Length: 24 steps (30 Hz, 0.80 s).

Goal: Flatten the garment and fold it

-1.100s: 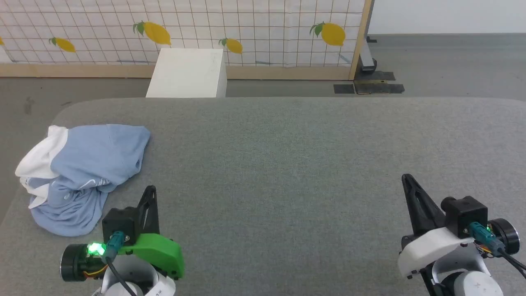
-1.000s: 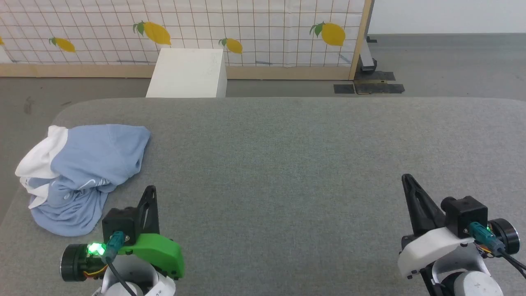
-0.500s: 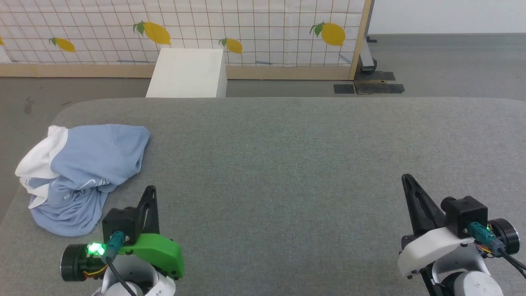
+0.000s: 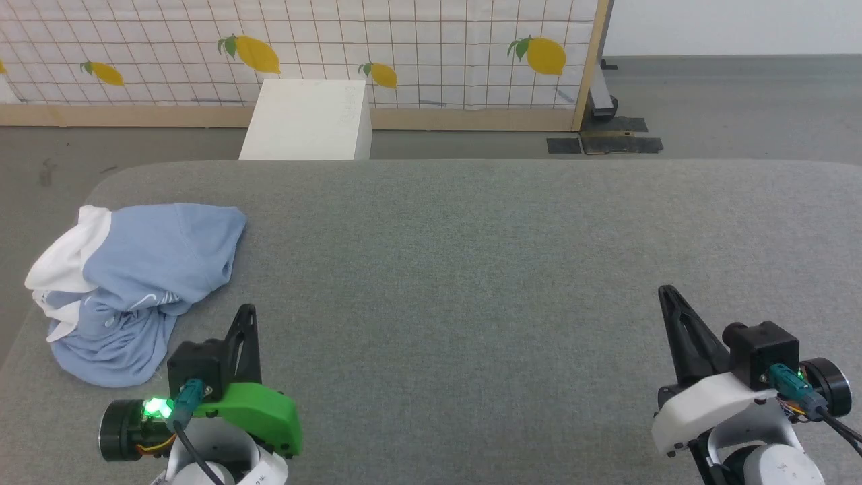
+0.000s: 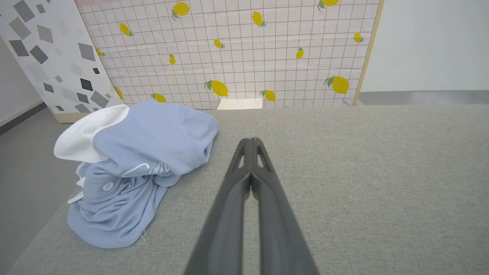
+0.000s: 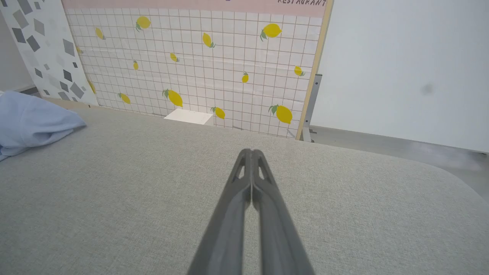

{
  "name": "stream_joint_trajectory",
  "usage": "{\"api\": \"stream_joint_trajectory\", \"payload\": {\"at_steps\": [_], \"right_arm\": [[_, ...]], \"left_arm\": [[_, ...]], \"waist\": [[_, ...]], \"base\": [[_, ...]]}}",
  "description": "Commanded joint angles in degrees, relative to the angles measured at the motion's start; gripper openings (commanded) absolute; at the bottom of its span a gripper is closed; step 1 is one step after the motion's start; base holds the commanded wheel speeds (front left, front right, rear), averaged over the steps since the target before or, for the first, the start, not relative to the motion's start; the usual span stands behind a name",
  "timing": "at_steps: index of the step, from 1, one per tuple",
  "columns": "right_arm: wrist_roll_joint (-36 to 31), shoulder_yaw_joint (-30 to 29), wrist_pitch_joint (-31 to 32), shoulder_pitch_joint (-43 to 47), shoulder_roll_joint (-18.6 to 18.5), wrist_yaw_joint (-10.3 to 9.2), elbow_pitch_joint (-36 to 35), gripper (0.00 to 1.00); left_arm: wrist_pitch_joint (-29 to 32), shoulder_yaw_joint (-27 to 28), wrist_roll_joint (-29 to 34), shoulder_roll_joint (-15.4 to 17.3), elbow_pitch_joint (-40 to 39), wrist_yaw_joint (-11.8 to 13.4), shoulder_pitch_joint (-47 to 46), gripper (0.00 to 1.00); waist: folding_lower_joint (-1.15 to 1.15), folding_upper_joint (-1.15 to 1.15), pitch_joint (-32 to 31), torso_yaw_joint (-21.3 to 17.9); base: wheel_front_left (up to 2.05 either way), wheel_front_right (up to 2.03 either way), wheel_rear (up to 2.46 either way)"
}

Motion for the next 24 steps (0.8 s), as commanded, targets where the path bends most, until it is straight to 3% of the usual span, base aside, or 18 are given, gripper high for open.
{"api": "stream_joint_trajectory", "payload": {"at_steps": [1, 15, 16, 24], "right_arm": [[-0.36, 0.07, 0.01, 0.82, 0.07, -0.09, -0.30, 0.00], [-0.36, 0.07, 0.01, 0.82, 0.07, -0.09, -0.30, 0.00], [0.01, -0.01, -0.01, 0.01, 0.00, 0.00, 0.00, 1.00], [0.61, -0.15, -0.39, 0.06, 0.00, 0.00, 0.48, 1.00]], "left_arm": [[0.07, 0.16, 0.58, -0.30, -0.14, -0.06, 0.69, 0.00], [0.07, 0.16, 0.58, -0.30, -0.14, -0.06, 0.69, 0.00], [-0.02, -0.01, -0.01, 0.00, 0.00, 0.00, 0.00, 1.00], [-0.39, -0.40, -0.41, 0.00, 0.37, 0.05, -0.06, 1.00]], "waist": [[0.00, 0.00, 0.00, 0.00], [0.00, 0.00, 0.00, 0.00], [0.00, 0.00, 0.00, 0.00], [0.00, 0.00, 0.01, 0.00]], "base": [[0.00, 0.00, 0.00], [0.00, 0.00, 0.00], [0.00, 0.00, 0.00], [0.00, 0.00, 0.00]]}}
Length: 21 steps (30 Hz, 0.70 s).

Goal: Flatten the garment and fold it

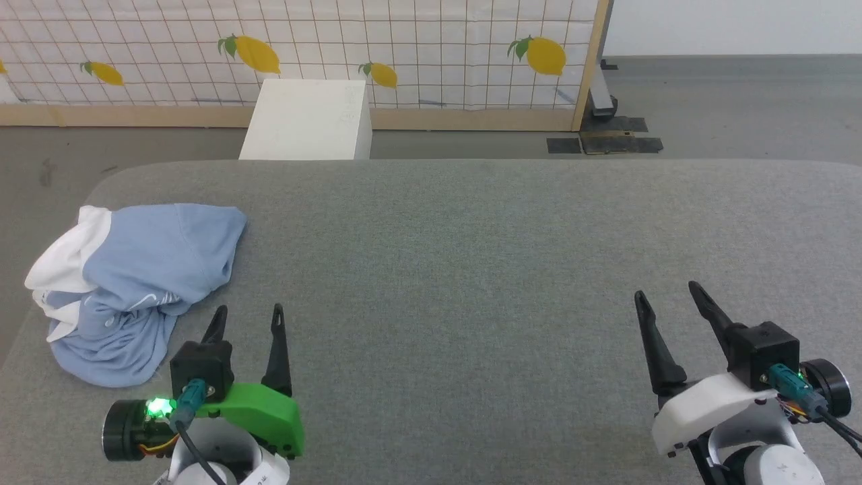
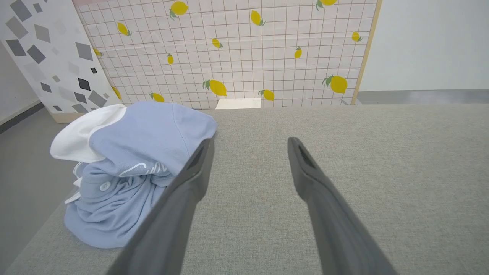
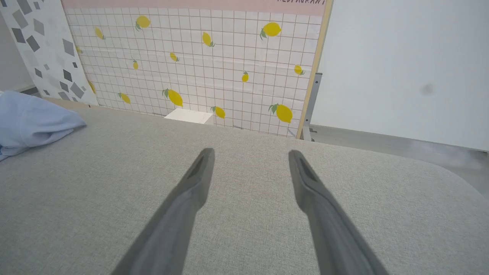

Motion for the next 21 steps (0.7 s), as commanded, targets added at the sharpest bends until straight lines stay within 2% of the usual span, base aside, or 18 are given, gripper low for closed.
{"api": "stream_joint_trajectory", "payload": {"at_steps": [1, 21], "right_arm": [[0.61, -0.14, -0.52, 0.08, 0.00, 0.00, 0.41, 1.00], [2.08, -2.00, -2.88, 0.48, 0.01, -0.02, 1.86, 1.00]], "left_arm": [[-0.49, -0.11, -0.43, -0.01, 0.39, 0.06, -0.06, 1.00], [-2.84, -1.10, -1.89, -0.06, 2.46, 0.19, -0.45, 1.00]], "waist": [[0.00, 0.00, 0.01, 0.00], [0.00, 0.00, 0.00, -0.07]], "base": [[0.00, 0.00, 0.00], [0.00, 0.00, 0.00]]}}
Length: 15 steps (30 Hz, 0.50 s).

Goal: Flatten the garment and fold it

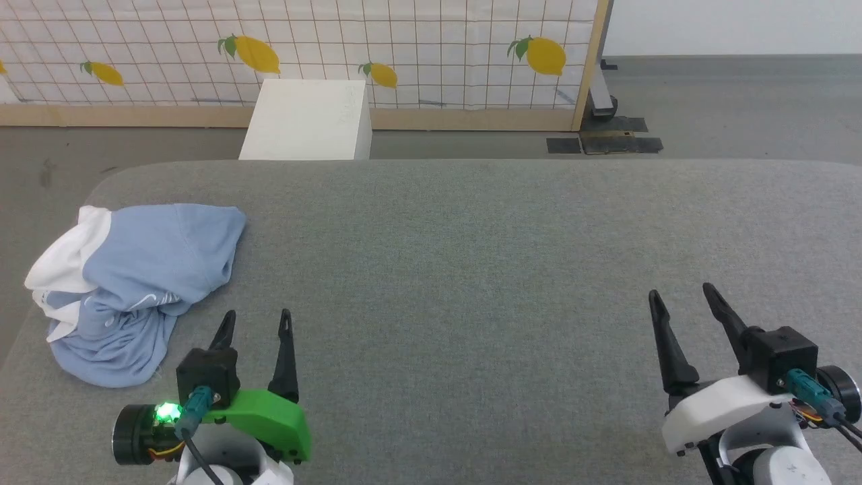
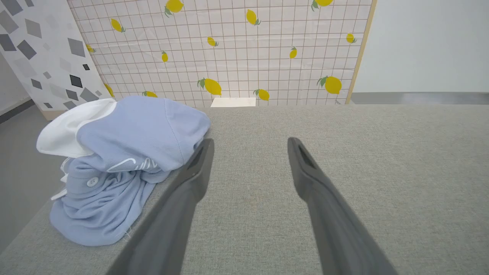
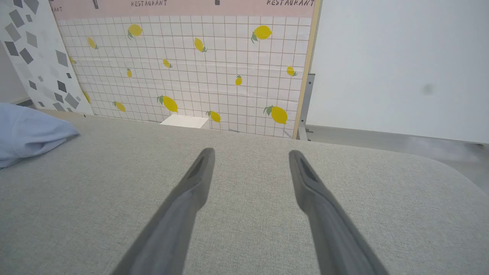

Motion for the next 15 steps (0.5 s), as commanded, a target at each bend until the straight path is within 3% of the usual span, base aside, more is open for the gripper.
{"api": "stream_joint_trajectory", "payload": {"at_steps": [1, 15], "right_arm": [[0.57, -0.33, -0.59, 0.51, 0.01, -0.02, 0.28, 1.00], [1.51, -1.64, -2.24, 0.96, 0.02, -0.03, 0.98, 1.00]], "left_arm": [[-0.60, -0.22, -0.51, -0.06, 0.31, 0.19, -0.40, 1.00], [-2.25, -0.80, -1.17, -0.10, 1.59, 0.18, -0.59, 1.00]], "waist": [[0.00, 0.00, -0.01, -0.02], [0.00, 0.00, -0.02, -0.07]], "base": [[0.00, 0.00, 0.00], [0.00, 0.00, 0.00]]}}
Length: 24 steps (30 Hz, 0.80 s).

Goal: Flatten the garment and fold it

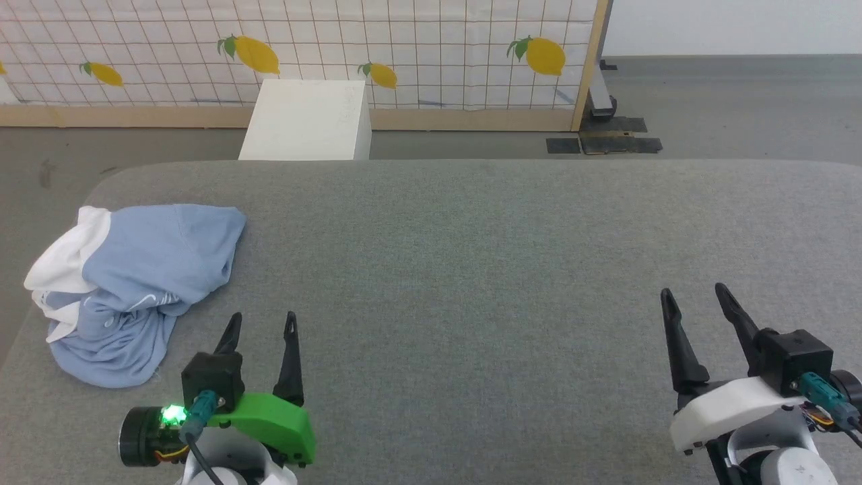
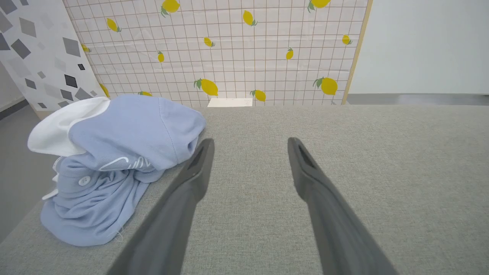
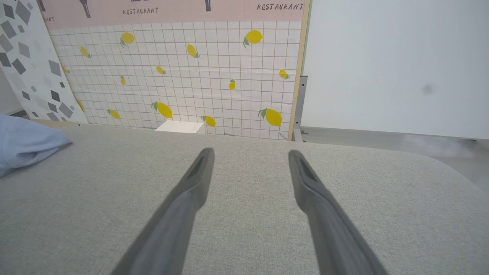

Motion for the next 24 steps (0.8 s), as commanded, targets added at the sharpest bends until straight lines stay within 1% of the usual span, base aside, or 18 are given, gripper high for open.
{"api": "stream_joint_trajectory", "payload": {"at_steps": [1, 24], "right_arm": [[0.48, -0.27, -0.69, 0.96, 0.02, -0.03, 0.31, 1.00], [1.73, -1.67, -3.41, 1.17, 0.04, -0.04, 2.03, 1.00]], "left_arm": [[-0.60, -0.08, -0.57, -0.10, 0.39, 0.18, -0.57, 1.00], [-3.31, -0.81, -1.29, -0.16, 2.75, 0.24, -1.13, 1.00]], "waist": [[0.00, 0.00, 0.00, -0.02], [0.00, 0.00, 0.17, -0.22]], "base": [[0.00, 0.00, 0.00], [0.00, 0.00, 0.00]]}}
